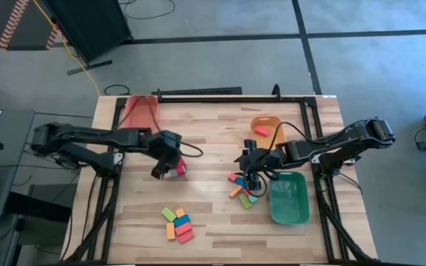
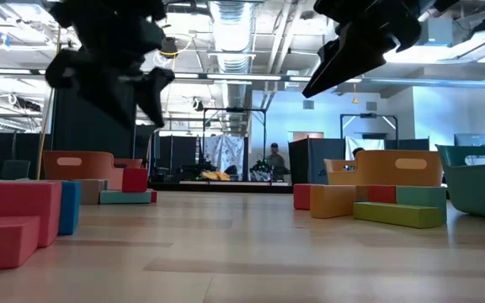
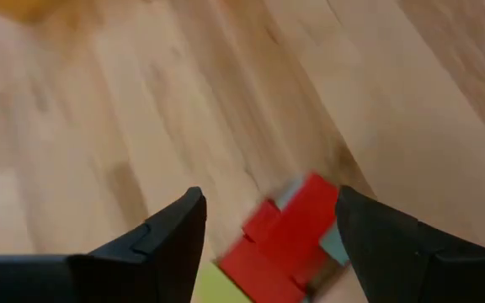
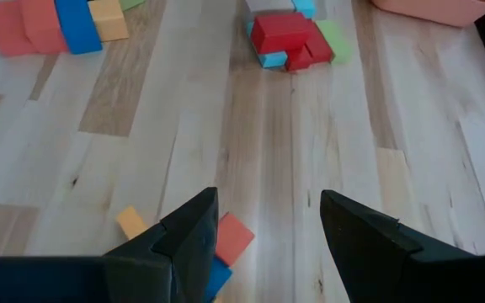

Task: Sort blocks by size
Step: Put the large rectangular red block into the yellow bin

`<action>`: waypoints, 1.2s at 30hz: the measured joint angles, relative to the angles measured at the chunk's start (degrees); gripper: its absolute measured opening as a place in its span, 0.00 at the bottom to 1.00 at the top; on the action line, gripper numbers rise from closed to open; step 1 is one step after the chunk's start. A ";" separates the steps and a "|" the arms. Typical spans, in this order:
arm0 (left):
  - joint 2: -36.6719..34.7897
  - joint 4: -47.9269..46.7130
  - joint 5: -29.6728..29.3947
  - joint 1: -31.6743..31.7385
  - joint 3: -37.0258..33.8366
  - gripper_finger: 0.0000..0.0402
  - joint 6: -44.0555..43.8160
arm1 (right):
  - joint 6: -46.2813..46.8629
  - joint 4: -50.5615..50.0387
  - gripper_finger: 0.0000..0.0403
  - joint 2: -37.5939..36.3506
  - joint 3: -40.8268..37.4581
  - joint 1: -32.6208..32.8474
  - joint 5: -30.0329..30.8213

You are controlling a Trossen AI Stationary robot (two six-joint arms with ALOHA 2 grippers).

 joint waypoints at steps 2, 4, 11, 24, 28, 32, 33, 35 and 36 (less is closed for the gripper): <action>2.65 -3.24 -0.08 0.00 1.28 0.62 1.32 | 0.10 -0.09 0.59 0.00 0.00 0.20 0.00; 4.93 -5.65 -0.25 0.00 2.08 0.62 2.54 | 0.39 -0.17 0.59 0.00 0.00 0.49 0.00; 10.16 -6.74 -1.71 -1.06 3.41 0.62 7.42 | 0.44 -0.22 0.59 0.00 0.00 1.79 0.00; 15.08 -3.72 -5.38 -1.21 3.41 0.62 11.78 | 1.13 -0.09 0.59 0.00 0.00 2.10 0.00; 15.08 -4.13 -4.25 -0.81 3.15 0.62 11.91 | 1.57 -0.11 0.59 0.00 0.00 2.10 0.00; 16.61 -3.64 -1.98 -0.06 3.15 0.61 10.47 | 1.92 -0.10 0.59 0.00 0.00 2.10 0.00; 17.43 -3.64 -1.96 -0.01 3.13 0.60 10.16 | 1.92 -0.07 0.59 0.00 0.00 2.10 0.00; 19.24 -3.42 -1.77 0.00 3.24 0.56 9.47 | 2.01 -0.05 0.59 0.00 0.00 2.10 0.00; 19.88 -3.46 -1.55 0.00 3.61 0.54 9.28 | 2.25 -0.06 0.59 0.00 0.00 2.10 0.00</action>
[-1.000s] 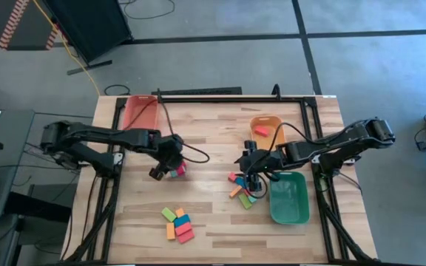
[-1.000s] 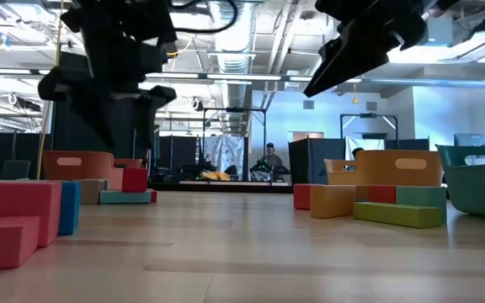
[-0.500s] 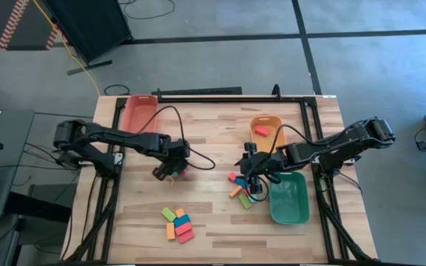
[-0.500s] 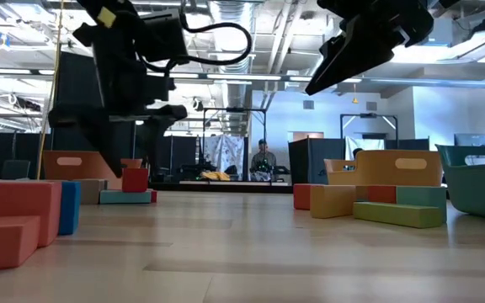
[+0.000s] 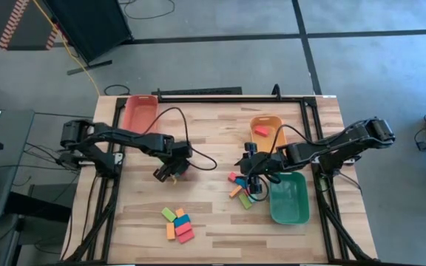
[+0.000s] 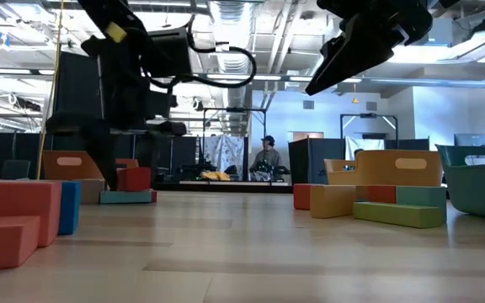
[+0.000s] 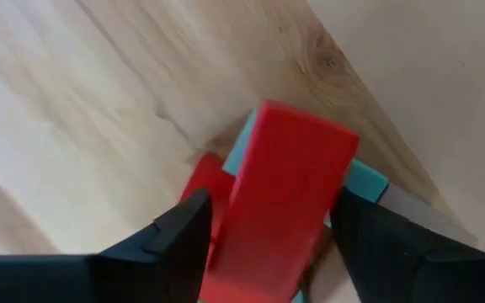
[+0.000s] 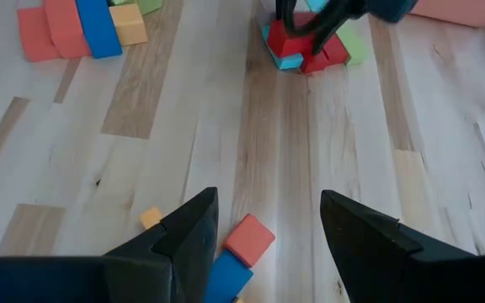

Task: Sort blocks by size
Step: Put the large rectangular red block into the yellow bin

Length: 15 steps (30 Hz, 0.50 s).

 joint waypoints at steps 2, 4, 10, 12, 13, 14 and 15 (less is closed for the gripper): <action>0.99 0.26 0.08 -0.06 0.57 0.48 -0.11 | 0.73 -0.18 0.59 0.00 0.00 0.09 0.00; 1.63 -0.04 0.08 -0.15 1.37 0.41 -0.15 | 1.20 -0.68 0.59 0.00 0.00 0.14 0.00; 1.76 -0.52 0.54 -0.15 4.75 0.31 -0.15 | 1.37 -1.71 0.59 0.00 0.00 0.52 0.01; 1.76 -0.18 1.23 -0.15 5.52 0.31 0.00 | 1.57 -1.74 0.59 0.00 0.00 0.50 0.02; 1.76 0.37 1.59 -0.15 5.69 0.31 0.00 | 1.62 -1.78 0.59 0.00 0.00 0.50 0.00; 1.76 1.10 1.77 -0.15 5.85 0.31 -0.01 | 1.64 -1.89 0.59 0.00 0.00 0.48 0.02; 1.76 2.12 2.00 -0.17 5.98 0.31 -0.20 | 1.84 -2.14 0.59 0.02 0.00 0.48 0.02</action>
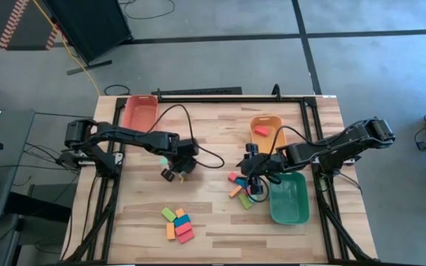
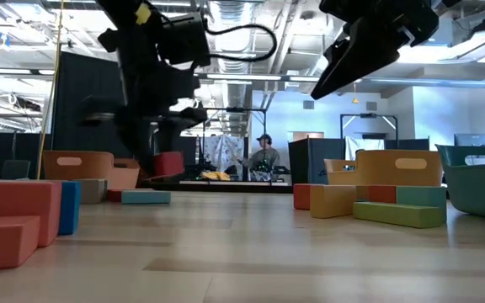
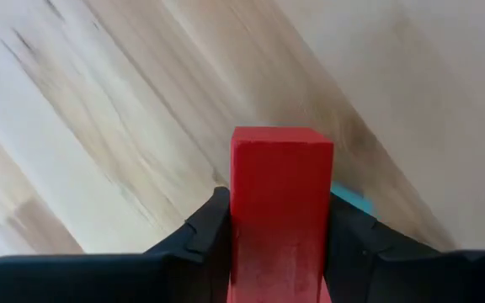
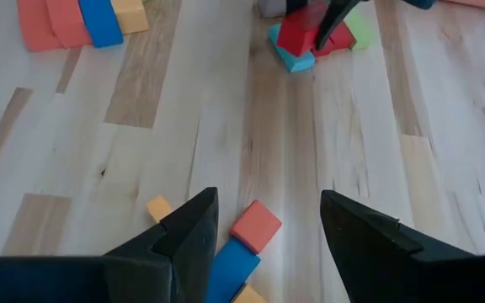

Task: Sort blocks by size
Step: Put the large rectangular red block into the yellow bin

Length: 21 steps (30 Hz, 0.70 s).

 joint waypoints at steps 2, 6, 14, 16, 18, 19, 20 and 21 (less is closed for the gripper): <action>0.00 2.81 0.25 0.12 0.05 0.31 -0.74 | 0.80 -0.94 0.59 0.00 0.00 0.01 0.00; 0.62 9.79 0.58 1.10 0.10 0.32 -3.03 | 2.61 -3.91 0.59 0.00 0.00 0.04 0.00; 10.19 13.67 1.44 3.32 3.29 0.32 -8.29 | 7.03 -7.83 0.59 0.00 0.00 0.00 0.26; 13.04 13.37 1.46 3.29 5.72 0.33 -9.73 | 7.59 -8.15 0.59 0.00 0.00 0.00 0.28; 15.42 12.09 1.47 3.08 8.44 0.33 -10.56 | 8.00 -8.03 0.59 0.00 0.00 0.00 0.28; 16.43 11.19 1.52 3.03 9.68 0.33 -11.00 | 8.11 -8.09 0.59 0.00 0.00 0.00 0.28; 17.33 10.22 1.52 2.95 10.89 0.33 -11.01 | 8.11 -8.05 0.59 0.00 0.00 0.00 0.28; 18.03 9.02 1.56 2.89 12.08 0.34 -11.14 | 8.12 -8.03 0.59 0.00 0.00 -0.11 0.34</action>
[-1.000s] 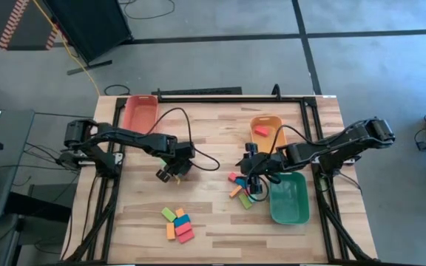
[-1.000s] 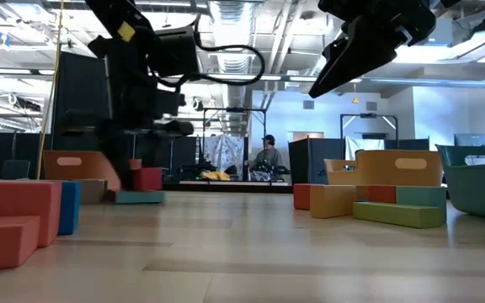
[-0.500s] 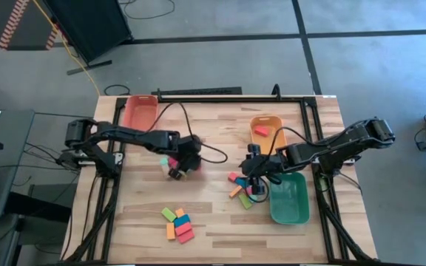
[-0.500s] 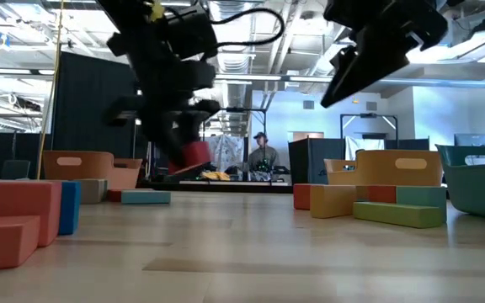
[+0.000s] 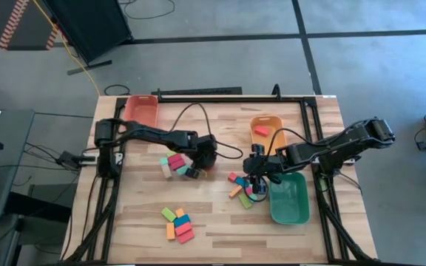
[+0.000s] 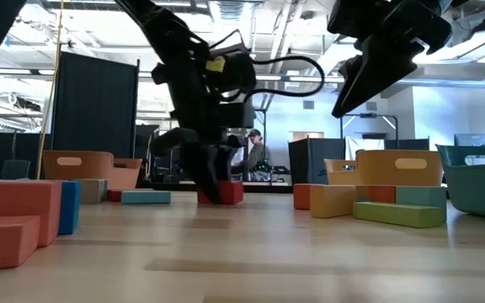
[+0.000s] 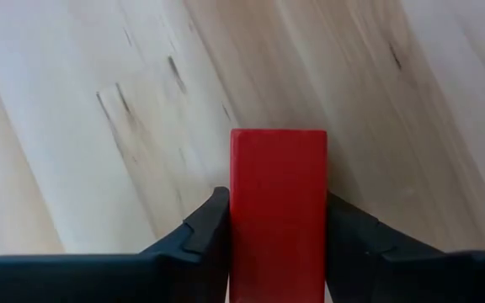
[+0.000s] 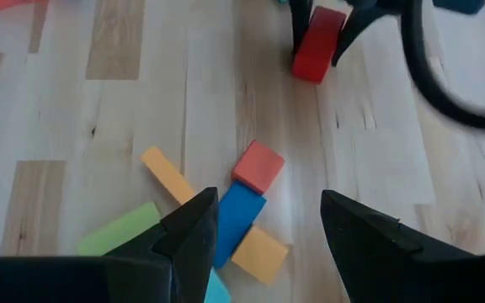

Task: Sort blocks by size
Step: Put the large rectangular red block into the yellow bin

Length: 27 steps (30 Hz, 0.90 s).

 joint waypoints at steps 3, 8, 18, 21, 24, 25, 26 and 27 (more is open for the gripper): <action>1.14 -1.63 -0.05 -0.11 2.06 0.38 -0.03 | 0.25 -0.09 0.59 0.00 0.00 -0.07 1.30; 0.82 -2.37 -0.18 -0.07 3.38 0.49 -1.17 | 0.27 -0.22 0.59 0.00 -0.39 -0.44 3.01; -6.16 -12.28 -3.61 0.30 3.51 0.60 -4.87 | 0.36 14.81 0.59 0.00 -8.85 -1.93 3.01; -8.84 -17.49 -5.07 0.28 3.49 0.60 -7.49 | -0.48 21.92 0.59 0.57 -9.86 -2.38 3.01; -11.92 -20.16 -5.35 0.20 2.57 0.60 -10.44 | -3.26 26.93 0.59 2.79 -10.10 -2.41 2.98; -13.20 -20.87 -5.71 0.14 1.93 0.60 -11.49 | -4.25 29.19 0.59 3.99 -10.10 -2.52 2.96; -14.38 -21.59 -6.29 0.02 1.26 0.60 -12.47 | -5.24 31.23 0.59 5.32 -10.08 -2.67 2.84; -15.48 -22.03 -6.80 -0.22 0.50 0.60 -13.46 | -6.00 32.96 0.59 6.71 -10.08 -2.76 2.79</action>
